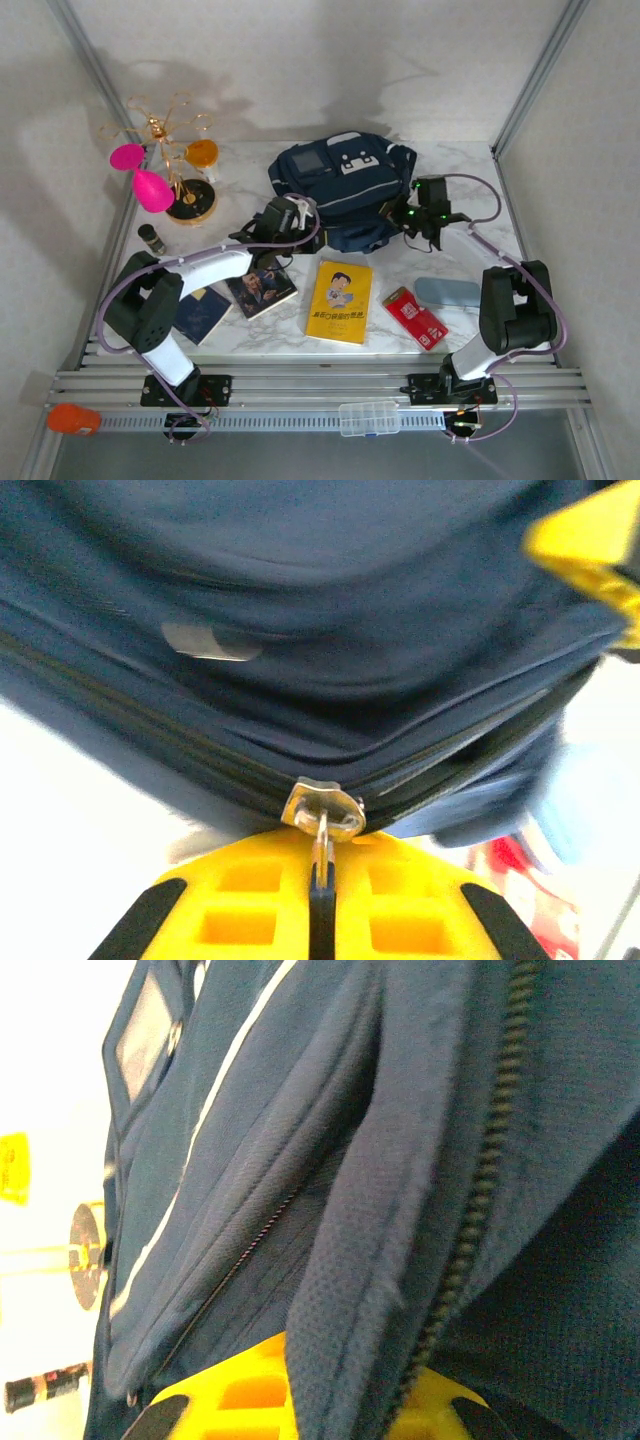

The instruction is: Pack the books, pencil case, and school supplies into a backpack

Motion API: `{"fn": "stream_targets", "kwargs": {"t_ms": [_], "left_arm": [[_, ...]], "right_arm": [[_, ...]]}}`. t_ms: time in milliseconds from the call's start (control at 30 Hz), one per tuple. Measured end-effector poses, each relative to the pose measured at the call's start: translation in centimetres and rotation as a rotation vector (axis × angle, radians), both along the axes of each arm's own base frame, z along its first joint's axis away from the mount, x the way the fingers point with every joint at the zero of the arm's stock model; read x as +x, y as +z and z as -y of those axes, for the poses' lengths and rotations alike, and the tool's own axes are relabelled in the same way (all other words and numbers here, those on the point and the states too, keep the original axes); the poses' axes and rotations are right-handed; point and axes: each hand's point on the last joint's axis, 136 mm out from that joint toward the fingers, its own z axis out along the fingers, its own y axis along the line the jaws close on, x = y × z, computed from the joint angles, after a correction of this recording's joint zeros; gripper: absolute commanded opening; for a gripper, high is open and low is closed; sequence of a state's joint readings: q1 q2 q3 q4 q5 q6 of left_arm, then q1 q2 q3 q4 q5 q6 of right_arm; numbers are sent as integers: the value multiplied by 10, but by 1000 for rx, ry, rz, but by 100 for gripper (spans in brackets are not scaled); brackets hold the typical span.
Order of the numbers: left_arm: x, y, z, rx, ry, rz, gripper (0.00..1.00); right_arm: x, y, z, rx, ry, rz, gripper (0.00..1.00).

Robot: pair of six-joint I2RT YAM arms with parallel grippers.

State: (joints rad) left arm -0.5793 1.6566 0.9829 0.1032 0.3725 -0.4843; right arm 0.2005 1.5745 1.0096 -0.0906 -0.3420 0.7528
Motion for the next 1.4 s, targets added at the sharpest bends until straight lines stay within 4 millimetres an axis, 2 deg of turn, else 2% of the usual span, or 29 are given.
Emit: {"fn": "stream_targets", "kwargs": {"t_ms": [67, 167, 200, 233, 267, 300, 367, 467, 533, 567, 667, 800, 867, 967, 1100, 1267, 1333, 1400], "left_arm": [[5, -7, -10, 9, 18, -12, 0], [10, -14, -19, 14, 39, -26, 0], [10, -14, -19, 10, 38, -26, 0], [11, -14, -19, 6, 38, -27, 0], [11, -14, -19, 4, 41, -29, 0], [11, -14, -19, 1, 44, -32, 0], [12, -15, -19, 0, 52, -34, 0], [12, -18, -18, 3, 64, -43, 0], [11, -20, -17, 1, 71, -50, 0], [11, -20, -16, 2, 73, -51, 0], [8, -21, -10, 4, 72, -51, 0], [5, -19, -1, 0, 57, -48, 0], [5, -17, 2, -1, 55, -44, 0], [5, -16, 5, 5, 56, -39, 0], [4, -21, 5, 20, 66, -51, 0], [12, -15, 1, 37, 101, -38, 0], [13, -13, 2, 38, 103, -38, 0], [12, -14, 1, 39, 100, -45, 0]], "right_arm": [[2, 1, 8, -14, 6, 4, 0], [-1, 0, 6, -23, 34, 4, 11], [-2, -1, 5, -27, 38, 1, 21], [-2, -1, 5, -34, 43, 5, 42], [-2, -1, 6, -42, 43, 6, 57], [-1, -1, 8, -55, 33, 3, 66], [0, 0, 13, -77, 14, -7, 76], [-6, 3, 19, -116, -34, -27, 88], [-16, 8, 15, -124, -62, -50, 95], [-23, 11, 8, -119, -64, -55, 98], [-46, 19, -21, -62, -56, -71, 99], [-71, 13, -61, 26, -45, -125, 99], [-71, 4, -72, 49, -60, -158, 98], [-60, -15, -79, 48, -101, -201, 88], [-46, -33, -80, -3, -122, -217, 61], [-35, -43, -70, -99, -107, -203, 15], [-32, -45, -66, -115, -99, -198, 2], [-30, -46, -63, -113, -89, -199, 0]]}}
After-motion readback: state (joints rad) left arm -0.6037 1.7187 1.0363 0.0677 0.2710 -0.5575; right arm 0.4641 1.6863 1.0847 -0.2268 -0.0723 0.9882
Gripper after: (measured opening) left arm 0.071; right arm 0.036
